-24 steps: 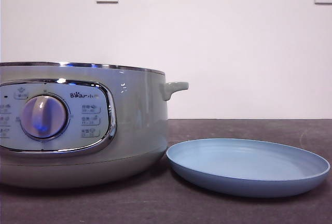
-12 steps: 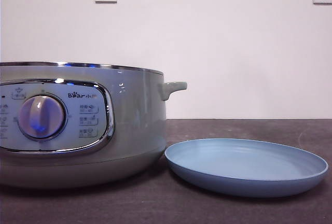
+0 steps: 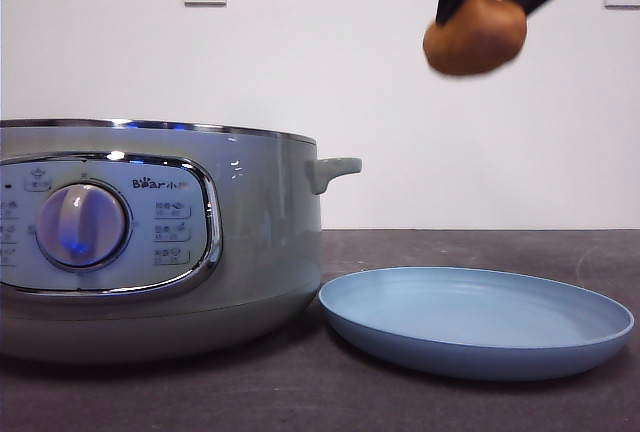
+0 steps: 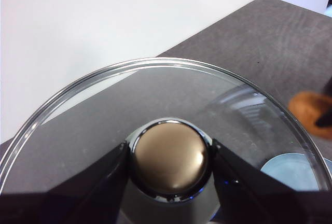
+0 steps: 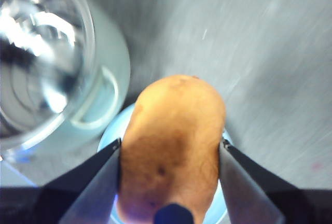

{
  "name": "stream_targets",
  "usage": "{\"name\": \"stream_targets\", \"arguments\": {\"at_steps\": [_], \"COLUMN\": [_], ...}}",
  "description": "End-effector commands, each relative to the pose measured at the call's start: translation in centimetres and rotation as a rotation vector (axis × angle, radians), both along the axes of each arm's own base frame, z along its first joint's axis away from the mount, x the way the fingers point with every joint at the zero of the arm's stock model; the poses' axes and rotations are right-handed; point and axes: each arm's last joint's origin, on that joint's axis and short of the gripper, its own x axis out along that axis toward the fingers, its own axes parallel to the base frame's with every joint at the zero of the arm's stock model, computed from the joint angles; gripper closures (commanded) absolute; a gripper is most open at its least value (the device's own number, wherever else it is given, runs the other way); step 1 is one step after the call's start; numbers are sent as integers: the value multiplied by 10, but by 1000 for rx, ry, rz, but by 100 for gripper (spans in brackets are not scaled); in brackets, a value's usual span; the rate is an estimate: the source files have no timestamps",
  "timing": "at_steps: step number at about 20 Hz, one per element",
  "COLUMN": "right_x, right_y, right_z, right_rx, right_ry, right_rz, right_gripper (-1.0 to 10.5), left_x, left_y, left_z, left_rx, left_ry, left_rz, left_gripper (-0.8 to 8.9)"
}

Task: Take the potato out from the steamer,put the potato on the plate,close the lid

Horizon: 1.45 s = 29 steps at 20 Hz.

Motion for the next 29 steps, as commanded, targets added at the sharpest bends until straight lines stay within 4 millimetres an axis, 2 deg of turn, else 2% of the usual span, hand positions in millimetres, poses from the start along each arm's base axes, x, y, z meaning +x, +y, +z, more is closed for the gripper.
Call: {"name": "stream_targets", "arguments": {"at_steps": [1,9,15,22,23,25,26,29], "right_x": [0,-16,-28,-30,-30,-30,-30,-30], "right_y": [8,27,22,19,19,19,19,19], "right_z": [-28,-123,-171,-175,-175,-176,-176,-175], "right_rx": [2,-17,-23,-56,-56,-59,-59,-59], "right_ry": [61,153,161,162,163,166,167,168], "right_rz": [15,26,-9,-24,-24,-25,-25,-25], "right_gripper": [958,959,959,923,840,577,508,501], "left_x": [-4,-4,-4,-4,-4,-4,-4,-4], "left_y": [2,2,2,2,2,2,2,2], "left_z": [10,10,10,10,10,9,9,9], "left_rx": [-35,-35,-35,-35,-35,-33,-32,-32], "left_ry": [-70,-71,-71,-70,-69,-65,-64,-63], "left_rz": [2,3,2,1,1,1,1,1], "left_gripper": [822,822,822,822,822,822,822,822]}}
